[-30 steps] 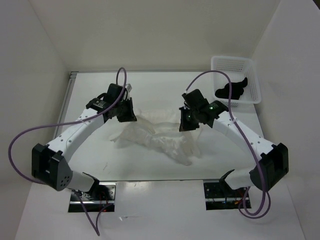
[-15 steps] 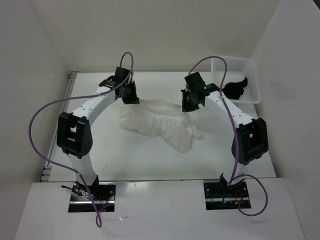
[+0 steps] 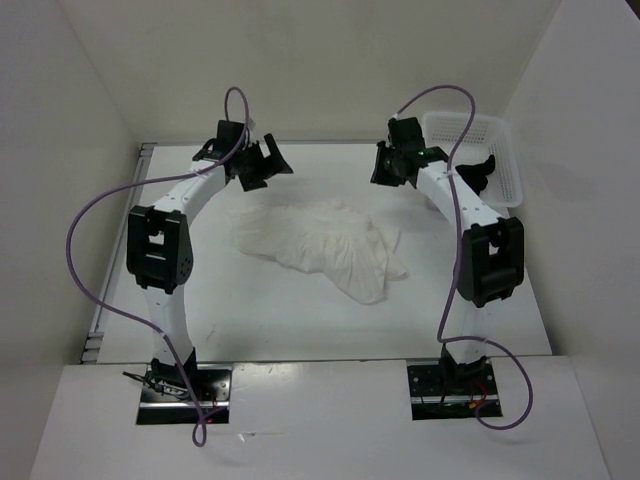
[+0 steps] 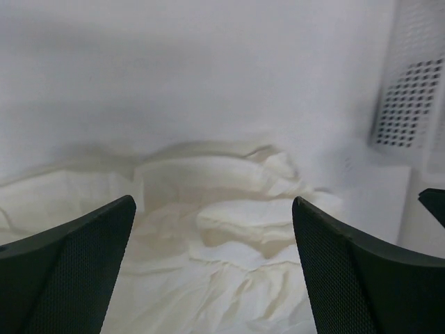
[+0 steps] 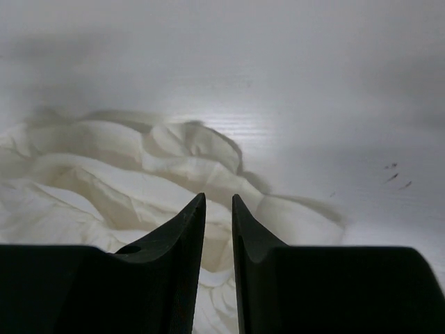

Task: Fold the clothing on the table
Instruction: Flatten the skirt out

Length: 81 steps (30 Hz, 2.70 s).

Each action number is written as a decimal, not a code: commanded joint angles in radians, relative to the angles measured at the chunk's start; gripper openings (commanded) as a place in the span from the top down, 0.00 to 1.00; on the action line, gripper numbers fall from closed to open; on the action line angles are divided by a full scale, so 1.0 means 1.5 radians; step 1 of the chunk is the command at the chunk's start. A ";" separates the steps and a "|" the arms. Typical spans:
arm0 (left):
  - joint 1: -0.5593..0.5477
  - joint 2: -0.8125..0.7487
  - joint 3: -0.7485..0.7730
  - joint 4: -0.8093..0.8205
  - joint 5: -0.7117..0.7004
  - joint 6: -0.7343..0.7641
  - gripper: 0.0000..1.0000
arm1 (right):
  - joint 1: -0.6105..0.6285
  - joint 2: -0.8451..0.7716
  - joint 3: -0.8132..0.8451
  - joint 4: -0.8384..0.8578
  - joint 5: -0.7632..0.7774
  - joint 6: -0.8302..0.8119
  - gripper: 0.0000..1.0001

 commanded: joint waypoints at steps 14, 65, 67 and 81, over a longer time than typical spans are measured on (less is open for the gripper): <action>-0.028 -0.237 -0.200 0.073 0.161 0.047 0.12 | 0.053 -0.033 0.024 -0.009 -0.161 -0.184 0.60; -0.004 -0.361 -0.355 0.010 0.115 0.092 0.12 | 0.044 0.345 0.511 -0.191 -0.234 -0.265 1.00; -0.004 -0.361 -0.355 0.003 0.115 0.092 0.12 | 0.044 0.401 0.561 -0.209 -0.234 -0.258 1.00; -0.004 -0.367 -0.355 0.003 0.123 0.092 0.12 | 0.011 0.536 0.680 -0.217 -0.116 -0.183 1.00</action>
